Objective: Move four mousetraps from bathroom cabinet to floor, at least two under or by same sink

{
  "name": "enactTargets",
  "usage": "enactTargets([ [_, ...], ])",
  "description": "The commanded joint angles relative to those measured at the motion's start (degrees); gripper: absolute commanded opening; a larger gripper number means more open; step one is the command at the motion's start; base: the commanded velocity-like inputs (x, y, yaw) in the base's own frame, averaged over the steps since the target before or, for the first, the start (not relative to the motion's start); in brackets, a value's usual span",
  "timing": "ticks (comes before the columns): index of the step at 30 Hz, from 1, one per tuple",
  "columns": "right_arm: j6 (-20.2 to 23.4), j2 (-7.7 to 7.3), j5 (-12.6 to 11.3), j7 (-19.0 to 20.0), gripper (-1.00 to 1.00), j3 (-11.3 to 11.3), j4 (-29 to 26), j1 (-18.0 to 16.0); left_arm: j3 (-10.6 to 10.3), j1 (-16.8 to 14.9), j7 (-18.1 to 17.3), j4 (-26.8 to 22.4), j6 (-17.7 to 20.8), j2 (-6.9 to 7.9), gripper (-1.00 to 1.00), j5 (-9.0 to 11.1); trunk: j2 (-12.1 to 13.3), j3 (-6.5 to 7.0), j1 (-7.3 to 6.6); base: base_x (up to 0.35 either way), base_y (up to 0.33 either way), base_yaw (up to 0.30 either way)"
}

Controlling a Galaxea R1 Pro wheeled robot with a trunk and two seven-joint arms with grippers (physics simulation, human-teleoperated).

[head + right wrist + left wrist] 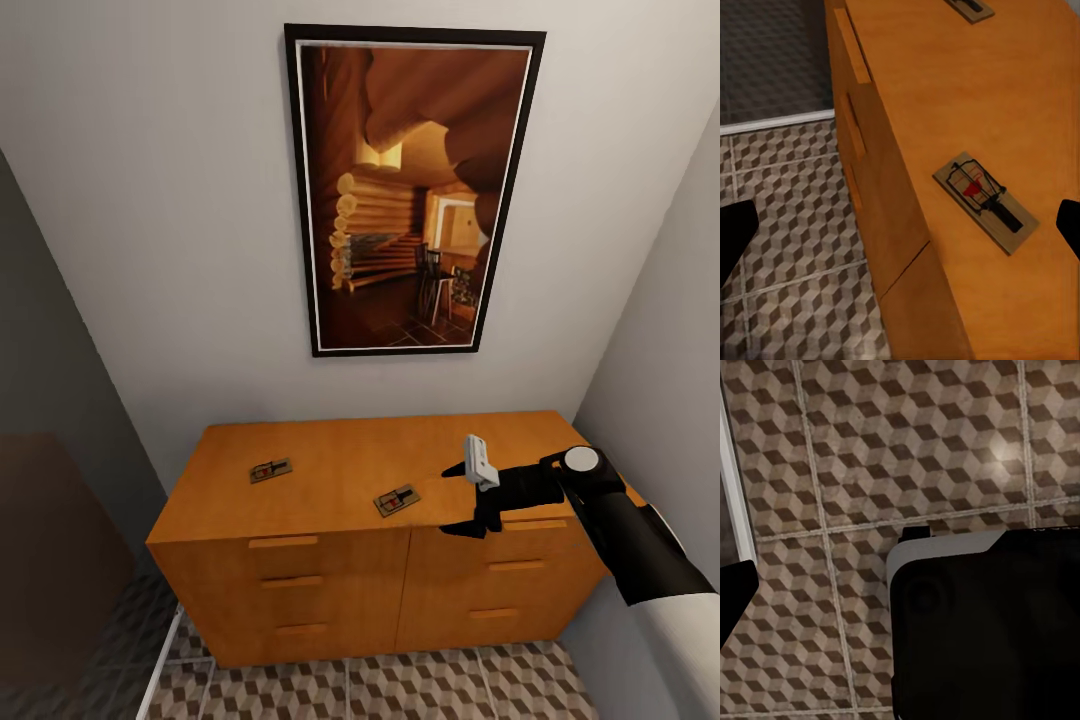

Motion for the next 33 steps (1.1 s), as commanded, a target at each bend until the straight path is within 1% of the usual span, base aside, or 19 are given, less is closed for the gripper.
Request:
enactTargets([
  [1, 0.6, -0.10, 0.1, 0.2, 1.00, 0.0, -0.1, -0.1, -0.5, -0.1, 0.1, 0.3, -0.4, -0.04, 1.00, 0.5, -0.1, -0.13, 0.04, 0.000, 0.000, 0.000],
  [10, 0.6, -0.29, -0.5, 0.8, 1.00, -1.5, 0.0, 0.0, -0.5, -0.1, 0.1, 0.3, -0.4, -0.04, 1.00, 0.5, -0.1, -0.13, 0.04, 0.000, 0.000, 0.000],
  [13, 0.6, -0.27, -1.1, 2.0, 1.00, -1.6, 0.0, 0.0, -0.5, -0.1, 0.1, 0.3, -0.4, -0.04, 1.00, 0.5, -0.1, -0.13, 0.04, 0.000, 0.000, 0.000],
  [14, 0.7, -0.26, -1.6, 3.1, 1.00, -1.7, 0.0, 0.0, -0.5, -0.1, 0.1, 0.3, -0.4, -0.04, 1.00, 0.5, -0.1, -0.13, 0.04, 0.000, 0.000, 0.000],
  [18, 0.8, -0.25, -2.6, 5.4, 1.00, -2.3, 0.0, 0.0, -0.5, -0.1, 0.2, 0.3, -0.4, -0.04, 1.00, 0.5, -0.1, -0.13, 0.04, 0.000, 0.000, 0.000],
  [22, 1.0, -0.25, -3.2, 6.8, 1.00, -3.8, 0.1, 0.0, -0.5, -0.1, 0.2, 0.3, -0.4, -0.04, 1.00, 0.5, -0.1, -0.13, 0.04, 0.000, 0.000, 0.000],
  [27, 1.3, -0.25, -3.5, 7.6, 1.00, -6.4, 0.4, 0.0, -0.5, -0.1, 0.2, 0.3, -0.4, -0.04, 1.00, 0.5, -0.1, -0.13, 0.04, 0.000, 0.000, 0.000],
  [28, 1.5, -0.25, -3.6, 7.9, 1.00, -7.2, 0.5, 0.0, -0.5, -0.1, 0.1, 0.3, -0.4, -0.04, 1.00, 0.5, -0.1, -0.13, 0.04, 0.000, 0.000, 0.000],
  [33, 2.1, -0.25, -3.8, 9.1, 1.00, -8.3, 0.7, 0.0, -0.5, 0.0, 0.1, 0.3, -0.4, -0.04, 1.00, 0.5, -0.1, -0.13, 0.04, 0.000, 0.000, 0.000],
])
